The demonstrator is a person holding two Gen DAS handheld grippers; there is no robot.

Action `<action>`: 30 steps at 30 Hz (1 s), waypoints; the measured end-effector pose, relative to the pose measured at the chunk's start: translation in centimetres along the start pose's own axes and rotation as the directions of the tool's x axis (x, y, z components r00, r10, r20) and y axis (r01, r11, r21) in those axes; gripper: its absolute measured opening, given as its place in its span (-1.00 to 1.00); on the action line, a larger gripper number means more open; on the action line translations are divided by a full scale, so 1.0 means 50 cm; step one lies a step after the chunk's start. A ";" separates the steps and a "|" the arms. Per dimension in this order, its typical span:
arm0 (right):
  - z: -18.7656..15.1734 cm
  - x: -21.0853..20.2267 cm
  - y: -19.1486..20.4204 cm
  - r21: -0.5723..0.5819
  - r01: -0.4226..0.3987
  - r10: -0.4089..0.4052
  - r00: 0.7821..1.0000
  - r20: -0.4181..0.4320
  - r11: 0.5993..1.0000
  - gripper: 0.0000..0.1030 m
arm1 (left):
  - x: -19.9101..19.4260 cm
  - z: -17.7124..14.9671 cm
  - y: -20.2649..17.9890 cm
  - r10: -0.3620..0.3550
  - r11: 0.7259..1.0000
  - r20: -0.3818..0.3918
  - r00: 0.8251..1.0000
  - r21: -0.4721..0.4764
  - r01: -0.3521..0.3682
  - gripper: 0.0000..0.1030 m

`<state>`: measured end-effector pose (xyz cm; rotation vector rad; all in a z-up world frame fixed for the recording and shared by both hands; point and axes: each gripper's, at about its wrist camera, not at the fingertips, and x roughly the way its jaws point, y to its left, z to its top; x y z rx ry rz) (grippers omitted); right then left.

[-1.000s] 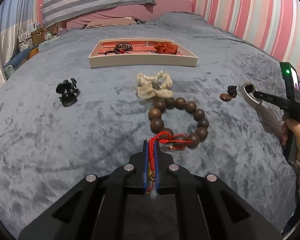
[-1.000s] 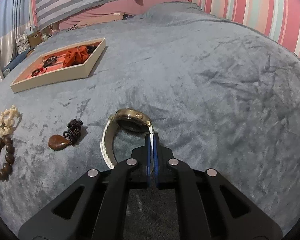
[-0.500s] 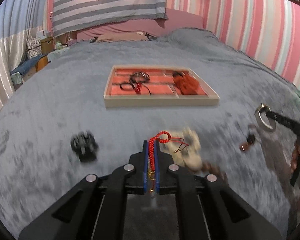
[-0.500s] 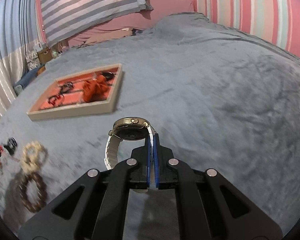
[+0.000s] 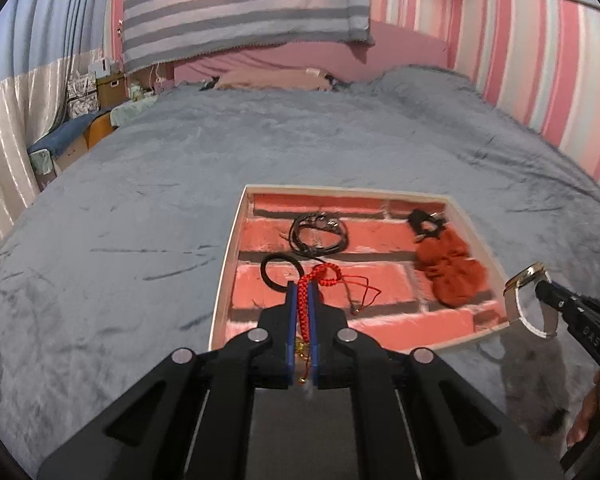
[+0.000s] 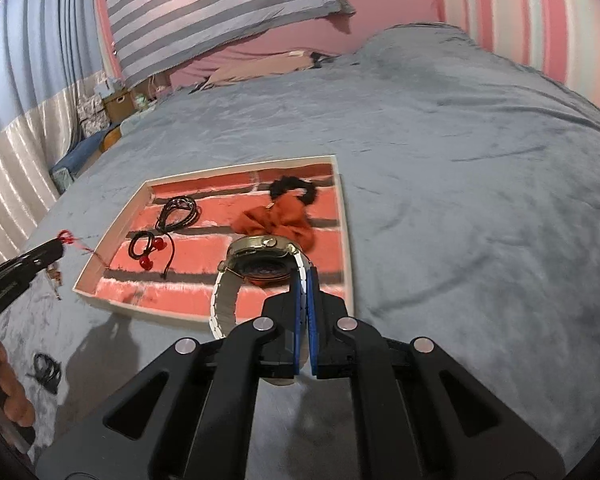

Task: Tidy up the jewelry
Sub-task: 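Carry both items into the tray and open both tools to release them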

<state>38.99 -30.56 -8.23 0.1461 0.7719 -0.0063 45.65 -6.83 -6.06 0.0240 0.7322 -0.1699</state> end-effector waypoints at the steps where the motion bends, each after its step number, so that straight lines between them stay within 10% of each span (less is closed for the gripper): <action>1: 0.007 0.021 0.007 0.001 0.001 -0.001 1.000 -0.007 1.000 -0.92 | 0.028 0.001 0.002 0.010 1.000 -0.019 1.000 0.002 -0.010 -0.89; 23: 0.034 0.217 0.052 -0.089 0.103 -0.112 0.989 -0.101 0.991 -0.85 | 0.234 0.002 0.032 0.089 0.996 -0.156 0.984 0.003 -0.089 -0.86; 28: 0.034 0.185 0.055 -0.096 0.061 -0.069 0.994 -0.080 0.994 -0.22 | 0.213 -0.002 0.035 0.081 0.997 -0.169 0.982 -0.005 -0.083 -0.80; 30: 0.038 0.158 0.056 -0.099 0.049 -0.053 0.998 -0.038 0.994 0.19 | 0.194 0.002 0.038 0.067 0.997 -0.163 0.984 -0.023 -0.072 -0.28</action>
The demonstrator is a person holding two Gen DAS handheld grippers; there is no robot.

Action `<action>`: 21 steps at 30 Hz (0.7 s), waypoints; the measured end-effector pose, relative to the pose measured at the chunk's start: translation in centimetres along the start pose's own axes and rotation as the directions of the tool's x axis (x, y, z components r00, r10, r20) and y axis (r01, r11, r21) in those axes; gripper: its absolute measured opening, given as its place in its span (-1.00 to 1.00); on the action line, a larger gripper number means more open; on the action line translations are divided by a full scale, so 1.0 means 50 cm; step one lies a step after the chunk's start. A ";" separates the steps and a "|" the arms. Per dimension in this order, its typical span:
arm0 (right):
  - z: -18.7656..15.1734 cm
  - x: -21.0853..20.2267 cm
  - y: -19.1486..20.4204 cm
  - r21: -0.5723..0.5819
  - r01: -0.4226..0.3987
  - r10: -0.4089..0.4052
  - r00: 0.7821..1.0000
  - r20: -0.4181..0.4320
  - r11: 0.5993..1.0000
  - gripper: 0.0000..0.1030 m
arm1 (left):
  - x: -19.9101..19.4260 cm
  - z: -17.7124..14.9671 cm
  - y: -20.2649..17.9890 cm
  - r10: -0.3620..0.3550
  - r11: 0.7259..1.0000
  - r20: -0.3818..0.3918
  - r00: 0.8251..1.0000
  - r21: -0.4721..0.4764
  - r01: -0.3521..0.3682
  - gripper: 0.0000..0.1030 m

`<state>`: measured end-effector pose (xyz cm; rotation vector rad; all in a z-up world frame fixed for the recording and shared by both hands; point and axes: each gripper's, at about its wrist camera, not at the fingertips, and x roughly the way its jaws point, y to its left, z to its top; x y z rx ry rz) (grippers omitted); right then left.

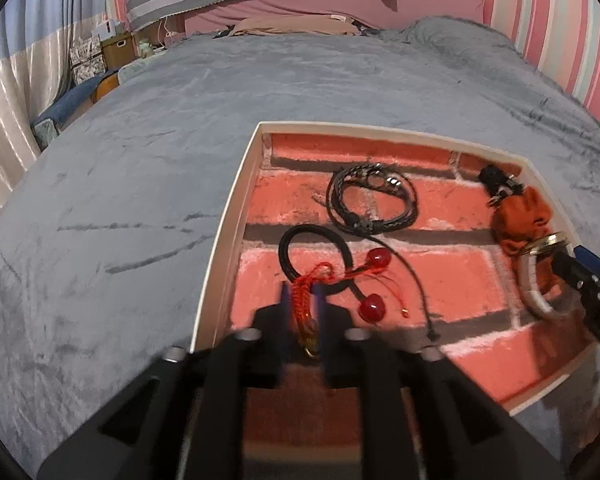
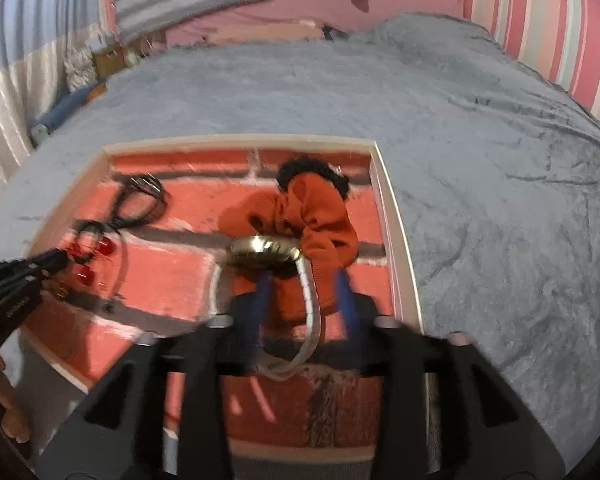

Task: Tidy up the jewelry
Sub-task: 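Carry both items into the tray and open both tools to release them, then lift both open tools away from the tray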

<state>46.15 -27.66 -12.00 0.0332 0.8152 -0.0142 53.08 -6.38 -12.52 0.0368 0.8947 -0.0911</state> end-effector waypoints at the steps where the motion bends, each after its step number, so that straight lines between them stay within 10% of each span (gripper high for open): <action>1: 0.002 -0.014 -0.001 -0.005 0.000 0.000 1.000 0.015 1.000 0.24 | -0.015 0.000 0.002 0.000 1.000 0.016 1.000 -0.006 0.000 0.17; 12: -0.023 -0.186 -0.037 0.033 -0.005 0.001 0.994 0.114 0.999 0.90 | -0.231 -0.023 0.011 -0.026 1.000 0.167 0.986 0.009 0.024 0.59; 21: -0.153 -0.342 -0.097 0.043 0.076 -0.081 0.986 0.143 0.996 0.92 | -0.412 -0.157 0.016 -0.039 0.999 0.271 0.962 0.032 0.031 0.85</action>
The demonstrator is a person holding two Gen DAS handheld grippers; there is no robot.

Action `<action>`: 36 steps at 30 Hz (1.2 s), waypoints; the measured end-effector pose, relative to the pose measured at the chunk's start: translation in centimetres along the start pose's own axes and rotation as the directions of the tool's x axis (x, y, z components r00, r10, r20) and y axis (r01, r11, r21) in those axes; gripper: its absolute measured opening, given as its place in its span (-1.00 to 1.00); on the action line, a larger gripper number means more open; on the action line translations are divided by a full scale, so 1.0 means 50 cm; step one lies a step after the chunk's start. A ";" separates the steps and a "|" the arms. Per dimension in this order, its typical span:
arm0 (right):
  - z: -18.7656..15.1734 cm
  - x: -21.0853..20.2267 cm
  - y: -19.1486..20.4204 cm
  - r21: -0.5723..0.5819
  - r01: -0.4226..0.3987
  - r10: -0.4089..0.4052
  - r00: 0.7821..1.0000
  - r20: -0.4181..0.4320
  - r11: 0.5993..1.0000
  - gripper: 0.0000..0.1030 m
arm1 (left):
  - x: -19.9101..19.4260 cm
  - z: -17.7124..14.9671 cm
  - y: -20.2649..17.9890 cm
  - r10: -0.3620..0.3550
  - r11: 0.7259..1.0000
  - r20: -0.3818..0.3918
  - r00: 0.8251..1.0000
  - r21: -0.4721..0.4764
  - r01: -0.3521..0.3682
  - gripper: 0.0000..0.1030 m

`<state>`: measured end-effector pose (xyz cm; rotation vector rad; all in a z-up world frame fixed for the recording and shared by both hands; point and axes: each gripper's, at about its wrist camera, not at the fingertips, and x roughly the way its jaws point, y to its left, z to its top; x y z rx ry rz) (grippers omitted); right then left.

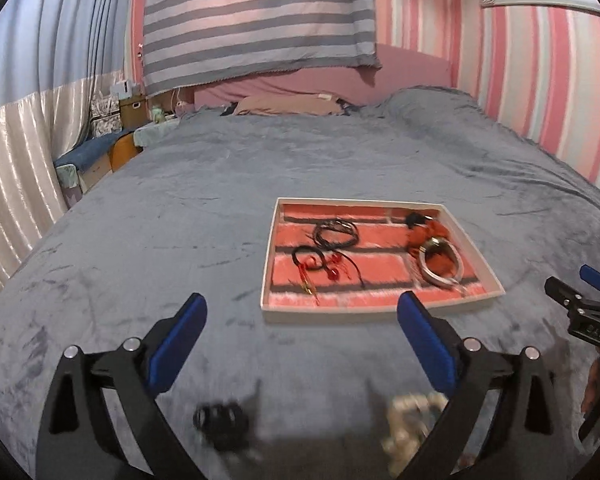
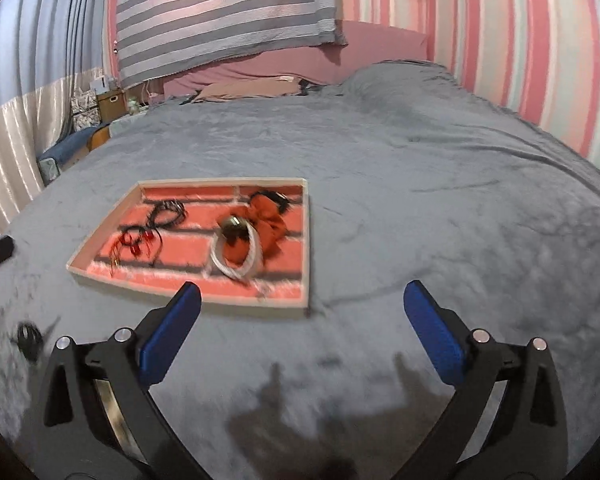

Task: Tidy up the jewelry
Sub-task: 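Lift both open tools away from the tray, then grasp the wooden bead bracelet with the left tool while the right tool grasps the brown pendant cord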

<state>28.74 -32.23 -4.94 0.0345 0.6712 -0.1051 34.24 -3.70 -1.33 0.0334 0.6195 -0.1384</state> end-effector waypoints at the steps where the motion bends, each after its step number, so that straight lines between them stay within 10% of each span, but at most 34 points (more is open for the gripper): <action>1: -0.014 -0.012 -0.008 0.002 0.003 -0.003 1.000 -0.003 1.000 0.92 | -0.027 -0.019 -0.005 -0.014 1.000 0.008 1.000 0.004 0.014 0.87; 17: -0.203 -0.045 -0.066 0.045 0.022 -0.016 0.993 -0.116 0.999 0.84 | -0.088 -0.245 -0.087 -0.092 0.996 -0.151 0.984 -0.036 0.087 0.89; 36: -0.220 0.006 -0.049 0.023 0.002 0.001 0.986 -0.169 1.000 0.22 | -0.029 -0.289 -0.152 -0.090 0.995 -0.230 0.969 0.027 0.098 0.87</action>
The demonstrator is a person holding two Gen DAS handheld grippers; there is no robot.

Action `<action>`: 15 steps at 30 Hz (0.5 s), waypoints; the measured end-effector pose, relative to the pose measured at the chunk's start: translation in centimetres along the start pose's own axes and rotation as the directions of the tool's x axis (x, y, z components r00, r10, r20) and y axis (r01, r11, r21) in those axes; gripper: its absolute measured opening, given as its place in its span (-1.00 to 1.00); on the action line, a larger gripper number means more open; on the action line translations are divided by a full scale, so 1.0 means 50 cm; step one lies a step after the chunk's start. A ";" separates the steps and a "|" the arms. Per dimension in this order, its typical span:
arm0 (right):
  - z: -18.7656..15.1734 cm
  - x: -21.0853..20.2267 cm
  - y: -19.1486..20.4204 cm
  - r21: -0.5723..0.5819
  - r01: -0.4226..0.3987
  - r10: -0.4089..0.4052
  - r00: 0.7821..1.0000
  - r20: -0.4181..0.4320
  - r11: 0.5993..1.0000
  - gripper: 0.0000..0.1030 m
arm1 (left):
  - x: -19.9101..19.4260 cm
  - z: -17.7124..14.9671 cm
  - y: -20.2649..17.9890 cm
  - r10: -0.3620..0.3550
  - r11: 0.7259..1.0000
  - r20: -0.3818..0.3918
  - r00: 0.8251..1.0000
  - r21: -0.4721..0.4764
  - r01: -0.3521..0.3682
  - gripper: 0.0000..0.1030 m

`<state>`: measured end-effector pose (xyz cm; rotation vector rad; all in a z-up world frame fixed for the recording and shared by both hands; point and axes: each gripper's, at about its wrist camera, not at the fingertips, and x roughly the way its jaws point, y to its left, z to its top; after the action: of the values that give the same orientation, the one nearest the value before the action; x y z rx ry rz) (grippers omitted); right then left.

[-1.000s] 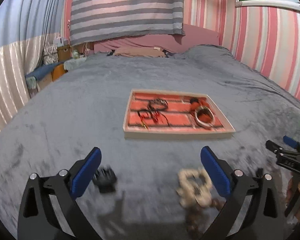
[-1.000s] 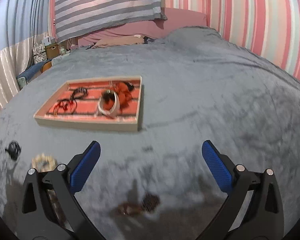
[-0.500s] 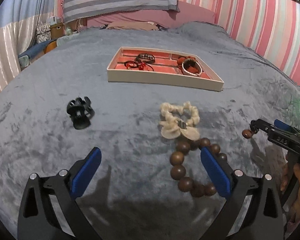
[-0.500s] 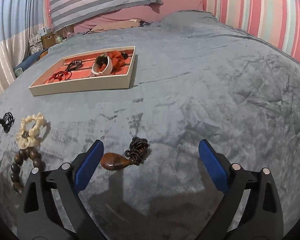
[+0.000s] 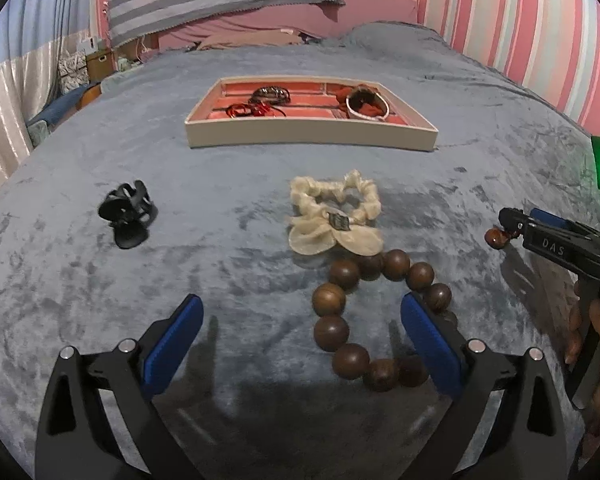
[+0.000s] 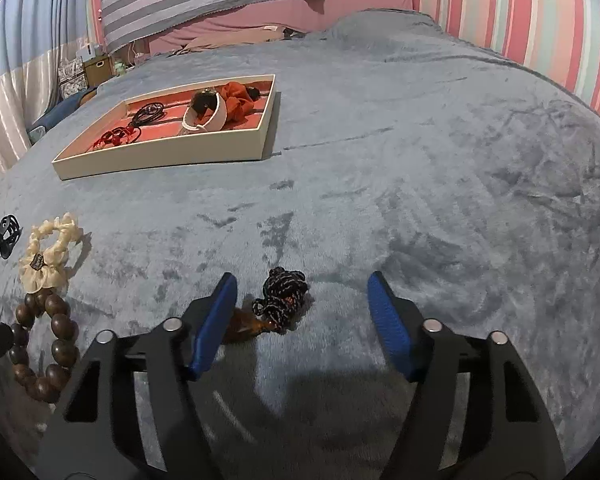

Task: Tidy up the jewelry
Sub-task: 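Grasp the wooden bead bracelet with the left tool while the right tool grasps the brown pendant cord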

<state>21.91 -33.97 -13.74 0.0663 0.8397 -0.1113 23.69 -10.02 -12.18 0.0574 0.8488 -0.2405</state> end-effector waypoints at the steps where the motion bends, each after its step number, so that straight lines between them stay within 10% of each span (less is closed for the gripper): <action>1: 0.000 0.002 0.000 -0.001 0.001 -0.001 1.000 -0.002 1.000 0.19 | 0.003 0.000 0.000 -0.001 1.000 -0.005 1.000 -0.003 0.001 0.86; 15: 0.002 0.022 -0.004 0.011 -0.014 0.014 1.000 -0.022 1.000 -0.32 | 0.043 0.003 -0.001 -0.025 1.000 -0.047 0.999 -0.002 0.025 0.41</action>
<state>22.67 -34.28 -14.50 0.0836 0.8604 -0.1021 25.13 -10.50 -13.70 0.0510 0.8966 -0.2632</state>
